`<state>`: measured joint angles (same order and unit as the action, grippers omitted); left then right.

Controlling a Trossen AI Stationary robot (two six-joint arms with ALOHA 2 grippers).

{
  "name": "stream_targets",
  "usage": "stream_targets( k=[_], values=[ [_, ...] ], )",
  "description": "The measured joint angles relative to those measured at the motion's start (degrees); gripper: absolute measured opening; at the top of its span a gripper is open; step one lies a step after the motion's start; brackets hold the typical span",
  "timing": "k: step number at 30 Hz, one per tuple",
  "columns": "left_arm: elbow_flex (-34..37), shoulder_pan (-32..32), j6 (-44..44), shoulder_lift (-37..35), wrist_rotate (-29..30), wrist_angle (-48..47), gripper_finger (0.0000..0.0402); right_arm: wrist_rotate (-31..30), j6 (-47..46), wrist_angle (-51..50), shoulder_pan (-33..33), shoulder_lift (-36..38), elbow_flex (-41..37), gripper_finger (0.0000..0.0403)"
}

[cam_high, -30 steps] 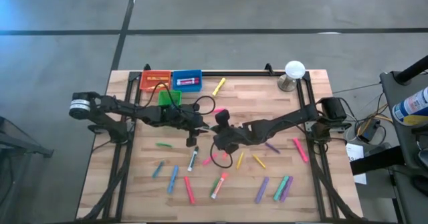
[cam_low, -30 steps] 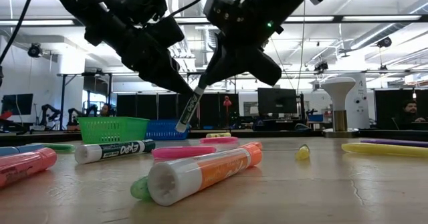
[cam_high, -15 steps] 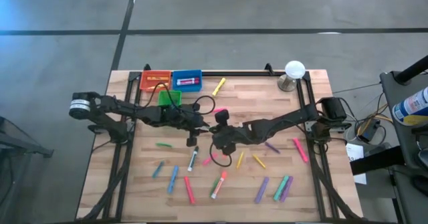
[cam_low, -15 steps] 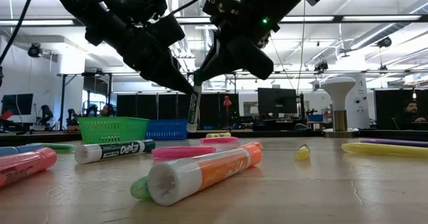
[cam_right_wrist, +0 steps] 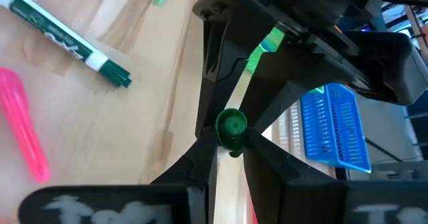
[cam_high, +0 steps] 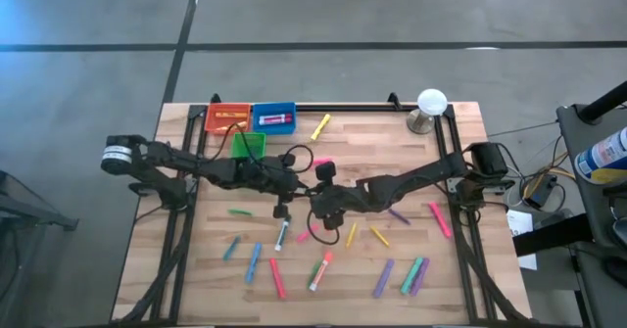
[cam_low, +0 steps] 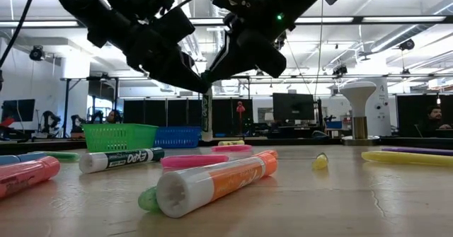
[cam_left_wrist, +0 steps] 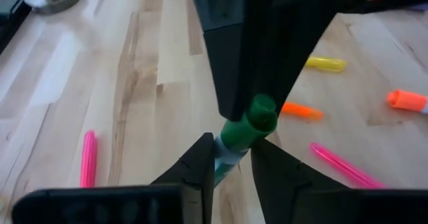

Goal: Pick & Place Markers
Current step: Put the green marker into the blue bin

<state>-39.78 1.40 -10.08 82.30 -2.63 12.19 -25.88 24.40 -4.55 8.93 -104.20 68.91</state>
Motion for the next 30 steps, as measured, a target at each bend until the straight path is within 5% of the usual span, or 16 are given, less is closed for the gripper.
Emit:
stream_targets(
  k=[13, 30],
  values=[
    [5.36, -0.67, 0.61, 0.02, -0.11, 11.15, 0.0060, -0.97, -2.95, 0.94, 0.02, 0.11, 0.07, 0.0055],
    [7.18, -0.71, 5.42, 0.00, -1.26, 10.35, 0.0059, -1.04, -13.49, -3.22, -0.21, 0.17, -2.15, 0.0034]
  ],
)
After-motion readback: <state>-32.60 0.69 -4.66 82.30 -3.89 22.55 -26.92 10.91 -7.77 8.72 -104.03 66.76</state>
